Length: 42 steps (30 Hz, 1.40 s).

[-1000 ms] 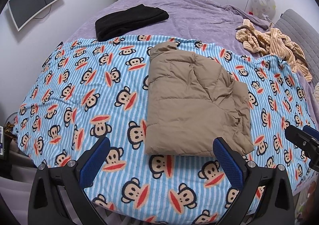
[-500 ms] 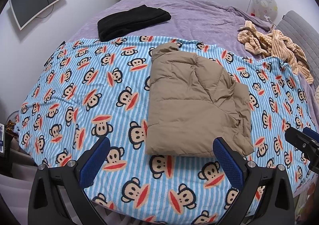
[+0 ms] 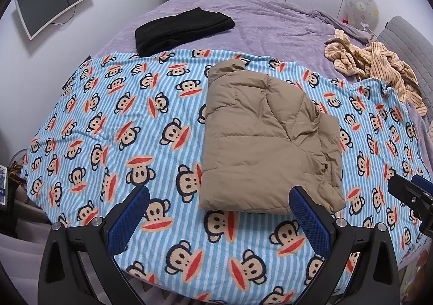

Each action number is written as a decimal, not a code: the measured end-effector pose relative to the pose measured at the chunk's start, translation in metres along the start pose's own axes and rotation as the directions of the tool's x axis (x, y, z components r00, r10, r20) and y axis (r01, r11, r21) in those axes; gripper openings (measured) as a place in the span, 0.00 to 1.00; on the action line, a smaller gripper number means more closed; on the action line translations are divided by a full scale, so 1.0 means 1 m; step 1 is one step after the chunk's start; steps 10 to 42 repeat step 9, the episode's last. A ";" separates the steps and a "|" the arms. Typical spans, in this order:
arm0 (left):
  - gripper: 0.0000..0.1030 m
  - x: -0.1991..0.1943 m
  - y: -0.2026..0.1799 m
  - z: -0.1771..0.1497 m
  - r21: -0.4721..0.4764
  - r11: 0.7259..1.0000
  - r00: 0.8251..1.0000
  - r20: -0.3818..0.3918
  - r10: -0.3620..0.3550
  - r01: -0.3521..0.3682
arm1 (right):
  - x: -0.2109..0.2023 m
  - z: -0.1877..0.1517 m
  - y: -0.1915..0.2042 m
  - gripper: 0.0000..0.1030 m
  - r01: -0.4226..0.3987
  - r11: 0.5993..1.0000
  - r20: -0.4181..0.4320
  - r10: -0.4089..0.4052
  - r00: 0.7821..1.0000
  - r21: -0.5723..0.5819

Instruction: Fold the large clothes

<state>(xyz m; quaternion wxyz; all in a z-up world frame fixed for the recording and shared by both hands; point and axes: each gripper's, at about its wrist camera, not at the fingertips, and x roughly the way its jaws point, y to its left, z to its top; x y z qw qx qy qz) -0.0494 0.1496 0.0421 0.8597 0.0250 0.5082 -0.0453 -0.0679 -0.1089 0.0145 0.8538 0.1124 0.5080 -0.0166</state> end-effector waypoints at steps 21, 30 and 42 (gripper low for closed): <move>1.00 -0.004 -0.003 -0.001 -0.002 1.000 1.000 0.008 -0.006 0.006 | 0.000 -0.001 0.001 1.00 0.000 1.000 0.001 0.000 1.000 0.002; 1.00 -0.004 -0.003 -0.001 -0.002 1.000 1.000 0.008 -0.006 0.006 | 0.000 -0.001 0.001 1.00 0.000 1.000 0.001 0.000 1.000 0.002; 1.00 -0.004 -0.003 -0.001 -0.002 1.000 1.000 0.008 -0.006 0.006 | 0.000 -0.001 0.001 1.00 0.000 1.000 0.001 0.000 1.000 0.002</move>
